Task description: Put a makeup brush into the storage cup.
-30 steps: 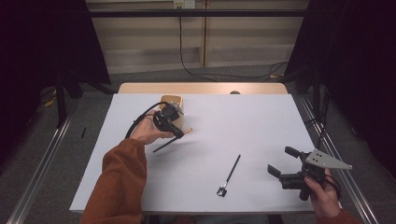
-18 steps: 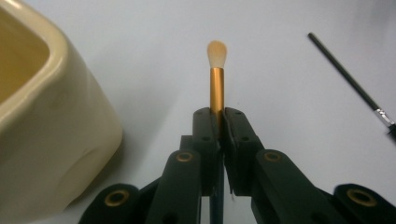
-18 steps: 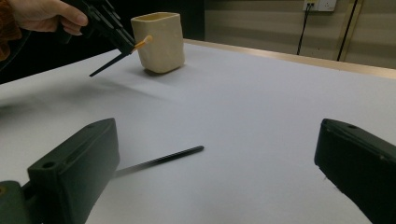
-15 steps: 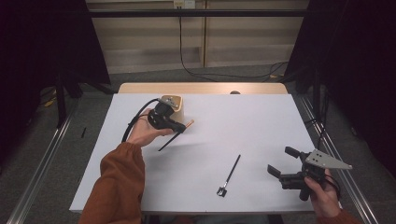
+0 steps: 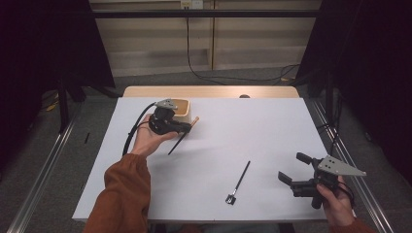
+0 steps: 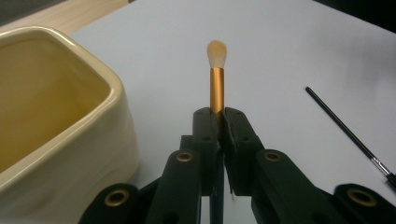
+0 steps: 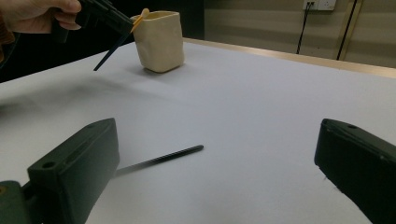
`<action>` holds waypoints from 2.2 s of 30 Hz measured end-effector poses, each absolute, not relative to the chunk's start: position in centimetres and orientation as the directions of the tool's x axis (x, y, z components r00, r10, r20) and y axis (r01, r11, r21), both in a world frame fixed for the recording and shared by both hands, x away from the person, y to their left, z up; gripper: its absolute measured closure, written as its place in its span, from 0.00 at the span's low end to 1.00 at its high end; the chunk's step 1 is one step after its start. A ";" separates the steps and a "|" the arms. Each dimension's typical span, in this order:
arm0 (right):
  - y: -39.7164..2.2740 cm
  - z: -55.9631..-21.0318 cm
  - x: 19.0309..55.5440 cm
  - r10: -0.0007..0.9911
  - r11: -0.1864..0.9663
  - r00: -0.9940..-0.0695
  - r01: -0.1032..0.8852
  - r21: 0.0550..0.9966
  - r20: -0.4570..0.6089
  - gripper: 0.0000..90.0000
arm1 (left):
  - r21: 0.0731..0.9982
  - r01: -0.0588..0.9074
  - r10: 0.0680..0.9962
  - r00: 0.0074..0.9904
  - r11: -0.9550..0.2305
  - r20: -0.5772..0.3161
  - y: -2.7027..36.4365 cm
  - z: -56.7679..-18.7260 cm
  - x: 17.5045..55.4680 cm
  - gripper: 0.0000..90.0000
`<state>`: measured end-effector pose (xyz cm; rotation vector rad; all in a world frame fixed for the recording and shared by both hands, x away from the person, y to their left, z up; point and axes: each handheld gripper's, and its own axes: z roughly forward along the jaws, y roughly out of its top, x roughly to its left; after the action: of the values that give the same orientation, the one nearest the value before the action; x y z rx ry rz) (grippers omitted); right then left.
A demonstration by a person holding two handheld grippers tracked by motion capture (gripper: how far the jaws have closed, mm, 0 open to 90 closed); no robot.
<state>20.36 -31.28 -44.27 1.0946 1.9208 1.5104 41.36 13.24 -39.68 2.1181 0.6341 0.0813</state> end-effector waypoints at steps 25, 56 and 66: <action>-31.3 -44.3 20.4 0.811 0.078 -0.573 0.306 0.949 0.118 0.00 | 0.920 0.337 0.504 0.841 -0.201 -0.198 15.2 -40.8 39.3 0.93; -31.2 -44.3 20.4 0.800 0.090 -0.589 0.303 0.949 0.112 0.00 | 0.953 0.295 0.520 0.826 -0.073 -0.216 16.8 -37.8 37.8 0.94; -31.2 -44.4 20.4 0.797 0.074 -0.591 0.301 0.951 0.125 0.00 | 0.958 0.274 0.526 0.828 -0.082 -0.191 16.9 -36.0 38.1 0.93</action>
<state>20.39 -31.16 -44.45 1.0856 1.9272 1.5334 38.11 16.91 -36.05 1.6758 0.6314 0.2346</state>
